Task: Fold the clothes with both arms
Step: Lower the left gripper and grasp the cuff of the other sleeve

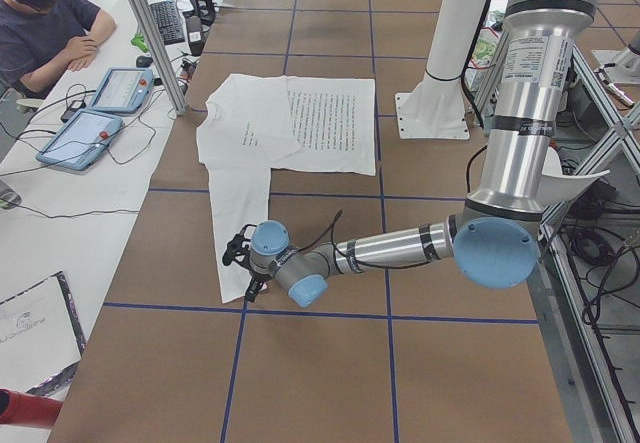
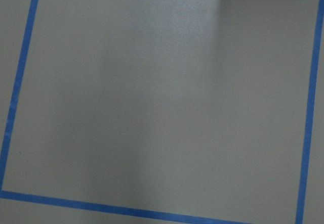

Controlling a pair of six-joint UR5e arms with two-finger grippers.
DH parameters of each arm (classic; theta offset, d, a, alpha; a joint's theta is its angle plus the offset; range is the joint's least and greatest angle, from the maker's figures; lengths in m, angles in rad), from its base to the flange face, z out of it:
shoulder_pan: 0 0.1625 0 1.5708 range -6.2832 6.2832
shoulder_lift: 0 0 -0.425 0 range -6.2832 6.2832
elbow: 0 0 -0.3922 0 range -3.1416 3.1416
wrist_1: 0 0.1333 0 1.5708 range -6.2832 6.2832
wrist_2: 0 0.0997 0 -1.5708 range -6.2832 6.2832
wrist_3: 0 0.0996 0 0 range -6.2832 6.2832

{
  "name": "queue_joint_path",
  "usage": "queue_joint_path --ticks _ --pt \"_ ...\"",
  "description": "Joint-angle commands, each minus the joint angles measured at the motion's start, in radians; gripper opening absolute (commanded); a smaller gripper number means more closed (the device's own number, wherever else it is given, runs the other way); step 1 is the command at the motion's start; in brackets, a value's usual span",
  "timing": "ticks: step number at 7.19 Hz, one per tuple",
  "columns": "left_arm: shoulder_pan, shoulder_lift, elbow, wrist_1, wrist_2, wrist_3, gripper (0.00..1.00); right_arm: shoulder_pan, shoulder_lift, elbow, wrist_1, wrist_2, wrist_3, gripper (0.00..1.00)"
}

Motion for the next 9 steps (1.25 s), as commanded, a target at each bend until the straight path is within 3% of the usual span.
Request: queue_joint_path --ticks 1,4,6,7,9 --pt "0.012 0.000 0.005 0.001 0.000 -0.001 0.83 0.000 0.000 0.000 0.002 -0.002 0.000 1.00" --pt "0.012 0.002 0.004 0.003 0.000 -0.007 0.52 -0.001 0.000 0.000 0.000 -0.002 0.000 1.00" --pt "0.012 0.002 0.002 0.000 0.000 -0.049 0.10 0.000 0.001 0.000 0.000 -0.002 0.000 1.00" --pt "0.012 0.005 -0.004 -0.002 0.000 -0.049 0.00 0.000 0.001 0.002 0.000 -0.002 0.000 1.00" --pt "0.010 0.006 -0.053 0.006 -0.003 -0.049 0.00 0.000 0.001 0.005 0.000 -0.002 0.000 1.00"
